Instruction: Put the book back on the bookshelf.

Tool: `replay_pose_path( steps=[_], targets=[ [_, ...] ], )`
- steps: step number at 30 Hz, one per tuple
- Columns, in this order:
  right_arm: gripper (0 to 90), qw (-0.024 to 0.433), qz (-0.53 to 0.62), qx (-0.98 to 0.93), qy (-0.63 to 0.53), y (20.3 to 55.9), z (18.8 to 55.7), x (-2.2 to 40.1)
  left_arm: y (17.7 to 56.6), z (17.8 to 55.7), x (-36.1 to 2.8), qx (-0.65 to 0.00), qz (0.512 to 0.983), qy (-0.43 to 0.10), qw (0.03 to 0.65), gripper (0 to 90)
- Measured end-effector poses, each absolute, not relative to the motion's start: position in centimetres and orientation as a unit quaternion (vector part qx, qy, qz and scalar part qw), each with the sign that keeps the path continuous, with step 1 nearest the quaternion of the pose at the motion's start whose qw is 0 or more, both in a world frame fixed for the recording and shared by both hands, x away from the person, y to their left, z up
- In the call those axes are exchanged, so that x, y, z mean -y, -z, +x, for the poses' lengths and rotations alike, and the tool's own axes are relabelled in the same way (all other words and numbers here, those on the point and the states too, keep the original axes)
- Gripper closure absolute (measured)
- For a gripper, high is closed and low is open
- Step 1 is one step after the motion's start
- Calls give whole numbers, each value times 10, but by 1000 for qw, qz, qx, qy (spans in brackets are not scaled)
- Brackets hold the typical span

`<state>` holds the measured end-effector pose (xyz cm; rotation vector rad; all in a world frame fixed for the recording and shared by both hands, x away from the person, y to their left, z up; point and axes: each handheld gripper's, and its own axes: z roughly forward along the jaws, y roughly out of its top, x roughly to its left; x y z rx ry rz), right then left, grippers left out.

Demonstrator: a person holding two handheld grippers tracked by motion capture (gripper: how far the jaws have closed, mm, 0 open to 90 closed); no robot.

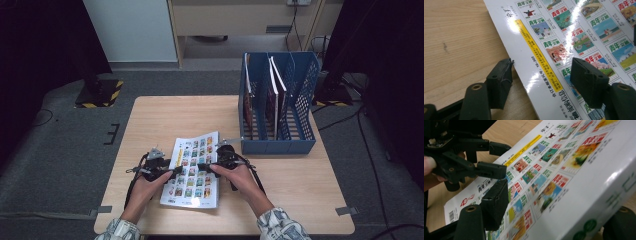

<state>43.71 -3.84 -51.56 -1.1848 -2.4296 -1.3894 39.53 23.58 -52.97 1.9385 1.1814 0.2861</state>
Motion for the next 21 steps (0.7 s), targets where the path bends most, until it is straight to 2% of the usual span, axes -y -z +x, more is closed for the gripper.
replay_pose_path(
  steps=[7, 16, 21],
  targets=[
    [328, 37, -392, 810, 434, 505, 442, 29, 531, 395, -237, -472, 768, -111, 419, 323],
    [315, 46, -402, 811, 422, 505, 450, 17, 531, 395, -237, -474, 768, -110, 418, 325],
    [438, 39, -415, 808, 417, 503, 454, 17, 529, 395, -235, -483, 764, -112, 412, 328]
  ],
)
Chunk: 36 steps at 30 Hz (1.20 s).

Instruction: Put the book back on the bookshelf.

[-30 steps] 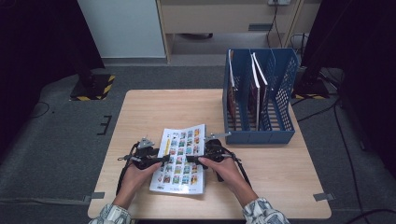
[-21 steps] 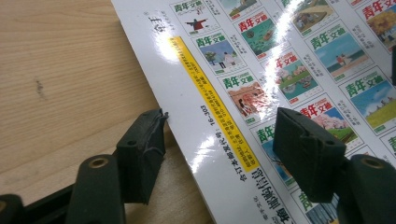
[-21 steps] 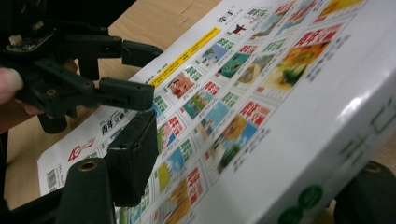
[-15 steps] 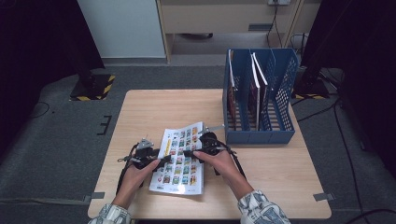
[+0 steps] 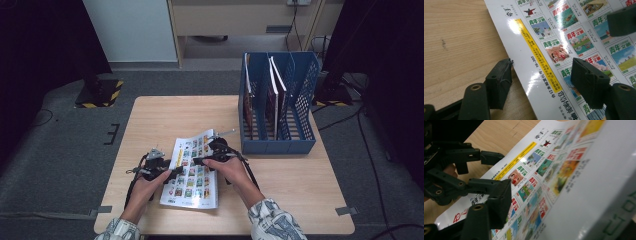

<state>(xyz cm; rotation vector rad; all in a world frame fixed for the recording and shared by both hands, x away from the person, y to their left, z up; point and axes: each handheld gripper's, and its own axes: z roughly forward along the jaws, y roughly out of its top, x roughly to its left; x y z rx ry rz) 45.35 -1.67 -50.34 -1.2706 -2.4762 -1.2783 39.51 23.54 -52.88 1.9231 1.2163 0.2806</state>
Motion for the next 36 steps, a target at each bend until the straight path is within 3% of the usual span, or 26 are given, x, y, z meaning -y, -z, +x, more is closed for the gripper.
replay_pose_path(
  steps=[5, 10, 27, 36],
  targets=[
    [592, 30, -424, 802, 421, 499, 457, 19, 528, 396, -236, -489, 761, -111, 411, 344],
    [675, 20, -430, 793, 431, 494, 458, 24, 529, 396, -234, -487, 760, -110, 416, 342],
    [702, -51, -386, 802, 453, 475, 450, 24, 527, 398, -230, -482, 750, -104, 440, 169],
    [706, -74, -377, 794, 471, 469, 448, 29, 531, 400, -231, -482, 756, -99, 432, 132]
  ],
)
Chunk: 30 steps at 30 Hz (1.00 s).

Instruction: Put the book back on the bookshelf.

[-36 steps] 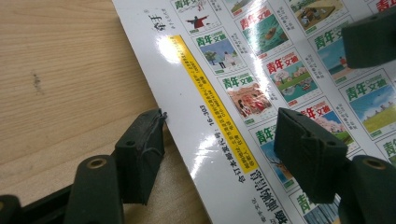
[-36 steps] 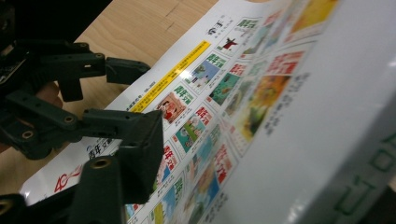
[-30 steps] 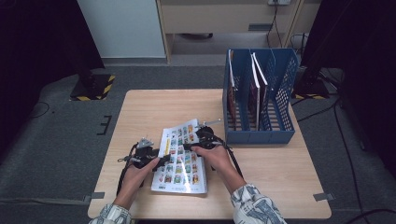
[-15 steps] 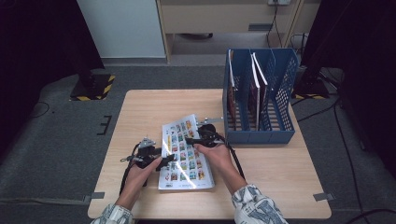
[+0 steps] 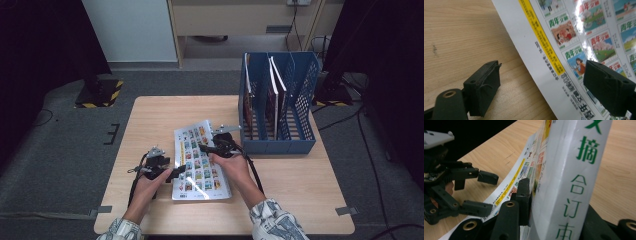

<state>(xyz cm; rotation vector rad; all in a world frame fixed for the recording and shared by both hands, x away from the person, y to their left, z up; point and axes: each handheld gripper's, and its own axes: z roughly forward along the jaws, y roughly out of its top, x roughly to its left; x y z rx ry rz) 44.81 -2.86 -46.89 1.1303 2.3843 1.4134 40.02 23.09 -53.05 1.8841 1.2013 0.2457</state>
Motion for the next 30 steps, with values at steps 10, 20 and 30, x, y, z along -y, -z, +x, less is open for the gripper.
replay_pose_path(
  steps=[10, 20, 30],
  targets=[
    [712, 99, 359, -779, -505, 461, 445, 33, 534, 403, -224, -463, 766, -73, 439, 101],
    [718, 110, 321, -771, -539, 454, 438, 32, 535, 406, -223, -444, 763, -33, 469, 222],
    [723, 116, 301, -770, -550, 453, 437, 33, 526, 410, -236, -467, 743, -13, 480, 526]
  ],
)
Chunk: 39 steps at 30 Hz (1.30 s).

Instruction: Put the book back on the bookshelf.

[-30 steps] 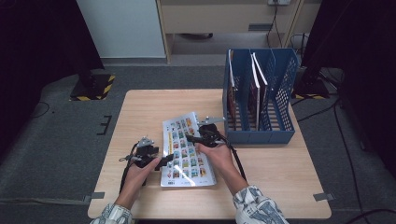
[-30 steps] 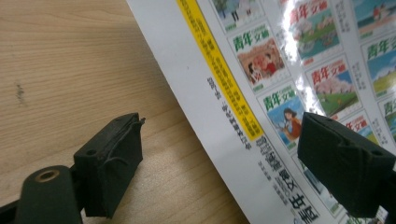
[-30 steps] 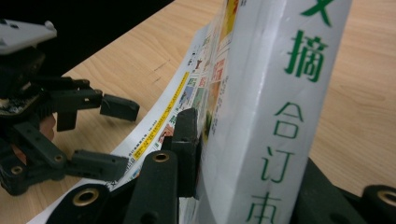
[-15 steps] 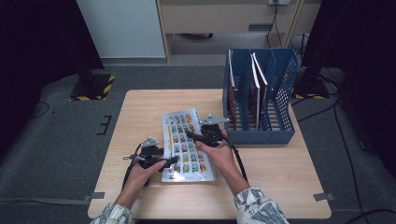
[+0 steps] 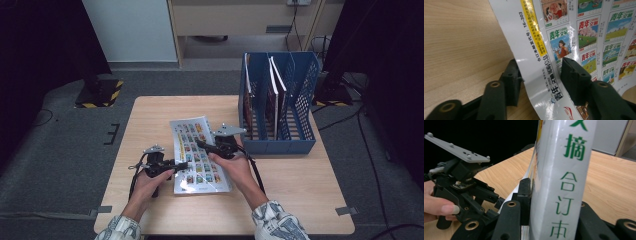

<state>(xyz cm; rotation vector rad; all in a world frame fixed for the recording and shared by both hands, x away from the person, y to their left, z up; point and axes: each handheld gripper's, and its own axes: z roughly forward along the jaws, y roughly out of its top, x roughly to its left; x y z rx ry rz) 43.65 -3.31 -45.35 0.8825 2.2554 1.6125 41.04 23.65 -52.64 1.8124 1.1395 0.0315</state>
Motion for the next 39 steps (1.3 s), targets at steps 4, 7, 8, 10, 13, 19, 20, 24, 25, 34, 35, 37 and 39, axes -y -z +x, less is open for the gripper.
replay_pose_path(
  steps=[4, 7, 8, 10, 13, 19, 20, 24, 25, 34, 35, 37, 39],
  targets=[
    [724, 114, 300, -765, -558, 453, 437, 37, 523, 409, -236, -473, 737, -16, 483, 587],
    [724, 112, 297, -763, -563, 453, 436, 39, 520, 409, -236, -469, 740, -22, 482, 610],
    [725, 112, 297, -762, -565, 453, 436, 40, 519, 408, -236, -468, 740, -25, 483, 617],
    [726, 110, 295, -761, -567, 452, 436, 41, 517, 408, -237, -466, 741, -28, 483, 630],
    [725, 109, 290, -759, -572, 449, 436, 43, 511, 406, -236, -459, 744, -49, 483, 638],
    [721, 115, 281, -761, -574, 442, 435, 48, 504, 404, -234, -444, 751, -81, 482, 647],
    [722, 115, 281, -759, -575, 441, 435, 48, 501, 403, -234, -440, 752, -91, 482, 650],
    [722, 116, 279, -757, -579, 439, 435, 51, 497, 402, -234, -435, 753, -105, 483, 660],
    [721, 116, 279, -756, -581, 439, 435, 51, 497, 402, -234, -433, 754, -109, 482, 661],
    [715, 118, 269, -757, -584, 434, 434, 51, 492, 399, -234, -424, 755, -134, 482, 666],
    [713, 119, 270, -756, -584, 433, 434, 50, 491, 399, -234, -422, 755, -137, 482, 667],
    [713, 119, 269, -756, -585, 433, 434, 50, 491, 399, -234, -421, 754, -140, 484, 669],
    [713, 120, 267, -755, -587, 431, 433, 50, 488, 398, -233, -418, 755, -151, 483, 670]
  ],
)
